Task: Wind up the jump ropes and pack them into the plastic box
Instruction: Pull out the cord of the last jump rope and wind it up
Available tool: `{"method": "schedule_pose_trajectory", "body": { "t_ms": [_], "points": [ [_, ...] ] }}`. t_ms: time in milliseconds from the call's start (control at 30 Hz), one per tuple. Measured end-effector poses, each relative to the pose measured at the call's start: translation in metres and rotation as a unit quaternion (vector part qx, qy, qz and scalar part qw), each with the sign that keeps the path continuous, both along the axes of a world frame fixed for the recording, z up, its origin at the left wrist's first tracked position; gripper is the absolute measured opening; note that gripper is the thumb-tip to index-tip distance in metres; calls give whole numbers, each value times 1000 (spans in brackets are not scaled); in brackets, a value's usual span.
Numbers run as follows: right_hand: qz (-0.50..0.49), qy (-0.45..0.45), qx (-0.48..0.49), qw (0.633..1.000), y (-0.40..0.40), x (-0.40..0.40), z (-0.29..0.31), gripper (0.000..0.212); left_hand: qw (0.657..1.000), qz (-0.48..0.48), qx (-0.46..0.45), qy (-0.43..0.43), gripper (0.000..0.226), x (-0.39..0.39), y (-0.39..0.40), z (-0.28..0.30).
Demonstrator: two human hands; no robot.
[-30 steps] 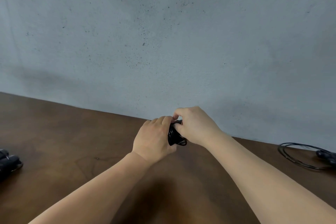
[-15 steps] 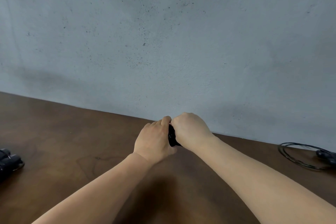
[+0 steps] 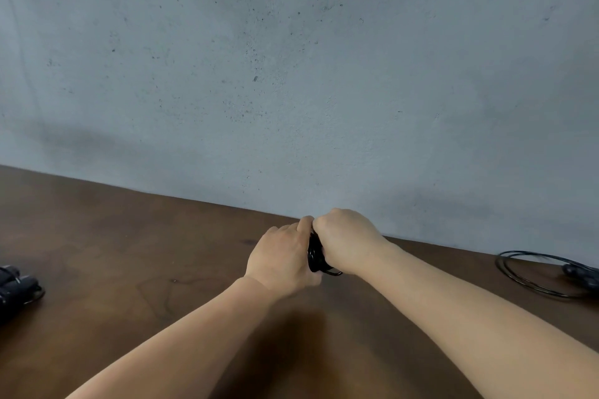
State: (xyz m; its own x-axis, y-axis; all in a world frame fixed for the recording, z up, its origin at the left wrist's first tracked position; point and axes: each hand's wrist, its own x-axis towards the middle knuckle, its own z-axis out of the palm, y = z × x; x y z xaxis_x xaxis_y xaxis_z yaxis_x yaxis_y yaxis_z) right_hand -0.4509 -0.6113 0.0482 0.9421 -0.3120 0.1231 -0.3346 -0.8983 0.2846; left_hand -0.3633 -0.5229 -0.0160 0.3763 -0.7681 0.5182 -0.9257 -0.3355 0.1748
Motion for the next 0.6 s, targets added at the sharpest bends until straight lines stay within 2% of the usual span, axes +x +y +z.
{"method": "schedule_pose_trajectory", "body": {
  "t_ms": [200,300,400,467,600],
  "points": [
    [67,18,-100,993,-9,0,-12,11,999,-3,-17,41,55,4,2,1],
    [114,2,-101,988,-15,-2,-16,17,999,2,-15,51,58,7,3,3],
    [150,-58,-115,980,-23,-7,-22,7,998,12,-17,55,61,10,3,6],
    [151,-109,-106,977,-27,-7,-21,17,998,15,-17,56,56,8,2,9],
    [145,-201,-71,966,-26,-3,-10,15,999,5,-4,44,42,-2,-3,11]
  ]
}}
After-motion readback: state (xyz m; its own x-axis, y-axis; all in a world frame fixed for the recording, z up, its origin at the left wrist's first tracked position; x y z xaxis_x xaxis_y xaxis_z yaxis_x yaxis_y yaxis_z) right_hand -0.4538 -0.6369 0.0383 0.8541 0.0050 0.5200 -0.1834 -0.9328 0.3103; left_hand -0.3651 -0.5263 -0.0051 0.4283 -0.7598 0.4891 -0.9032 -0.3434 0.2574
